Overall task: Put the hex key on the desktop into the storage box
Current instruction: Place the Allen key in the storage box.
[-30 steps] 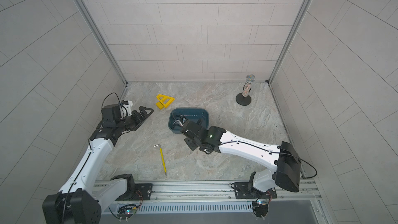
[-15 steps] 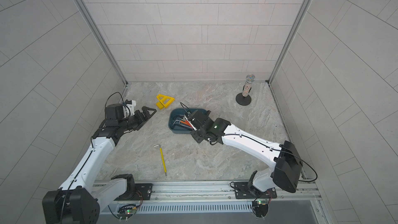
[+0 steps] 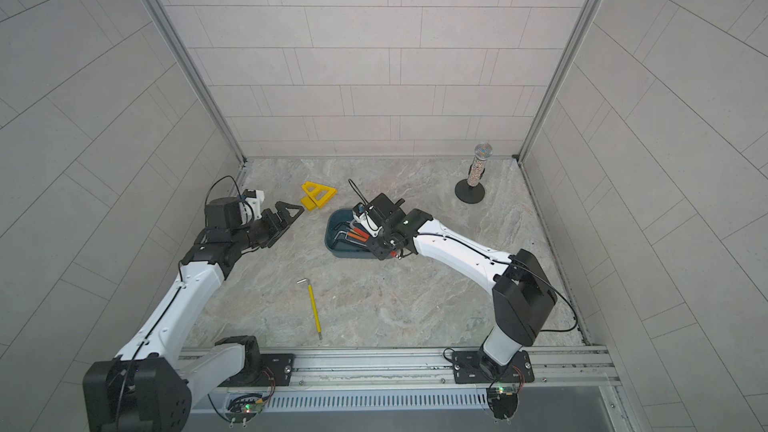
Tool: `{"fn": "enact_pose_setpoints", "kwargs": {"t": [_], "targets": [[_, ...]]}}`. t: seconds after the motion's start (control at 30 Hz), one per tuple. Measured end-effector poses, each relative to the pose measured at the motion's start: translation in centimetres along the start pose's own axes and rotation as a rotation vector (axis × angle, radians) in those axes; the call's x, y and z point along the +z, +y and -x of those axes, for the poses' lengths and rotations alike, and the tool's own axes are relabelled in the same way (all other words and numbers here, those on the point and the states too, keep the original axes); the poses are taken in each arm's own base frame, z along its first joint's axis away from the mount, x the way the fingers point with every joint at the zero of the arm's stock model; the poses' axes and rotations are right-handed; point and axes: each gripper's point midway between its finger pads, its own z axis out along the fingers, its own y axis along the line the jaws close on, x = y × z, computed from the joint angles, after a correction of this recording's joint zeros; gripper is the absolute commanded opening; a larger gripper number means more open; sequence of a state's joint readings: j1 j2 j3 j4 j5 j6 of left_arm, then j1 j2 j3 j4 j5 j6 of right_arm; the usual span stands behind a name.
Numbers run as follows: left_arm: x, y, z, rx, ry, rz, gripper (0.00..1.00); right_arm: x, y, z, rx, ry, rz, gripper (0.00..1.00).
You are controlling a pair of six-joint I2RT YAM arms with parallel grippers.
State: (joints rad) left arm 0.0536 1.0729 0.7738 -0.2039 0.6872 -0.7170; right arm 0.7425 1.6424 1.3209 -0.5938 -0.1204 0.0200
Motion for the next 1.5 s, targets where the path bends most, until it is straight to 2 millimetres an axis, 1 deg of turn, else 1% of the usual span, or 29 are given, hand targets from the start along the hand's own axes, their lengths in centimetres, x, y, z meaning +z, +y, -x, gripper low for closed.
{"fn": "enact_pose_setpoints", "kwargs": {"t": [0.33, 0.5, 0.63, 0.97, 1.2, 1.5], "targets": [[0.0, -0.2, 0.2, 0.005, -0.008, -0.007, 1.00, 3.9, -1.7, 0.3, 0.008, 0.011, 0.076, 0.00], [0.0, -0.1, 0.2, 0.001, -0.007, -0.006, 1.00, 5.4, -1.9, 0.4, 0.009, 0.015, 0.103, 0.00], [0.1, 0.0, 0.2, -0.013, -0.003, -0.003, 1.00, 6.0, -1.9, 1.0, -0.004, 0.002, 0.122, 0.00], [0.2, 0.1, 0.1, -0.033, 0.000, -0.001, 1.00, 6.7, -1.6, 2.2, -0.040, -0.019, 0.154, 0.00], [0.2, 0.1, 0.1, -0.035, 0.000, -0.002, 1.00, 8.1, -1.3, 1.9, -0.044, 0.002, 0.175, 0.00], [0.2, 0.1, 0.1, -0.034, 0.000, -0.002, 1.00, 8.6, -1.6, 2.2, -0.050, -0.017, 0.171, 0.00]]}}
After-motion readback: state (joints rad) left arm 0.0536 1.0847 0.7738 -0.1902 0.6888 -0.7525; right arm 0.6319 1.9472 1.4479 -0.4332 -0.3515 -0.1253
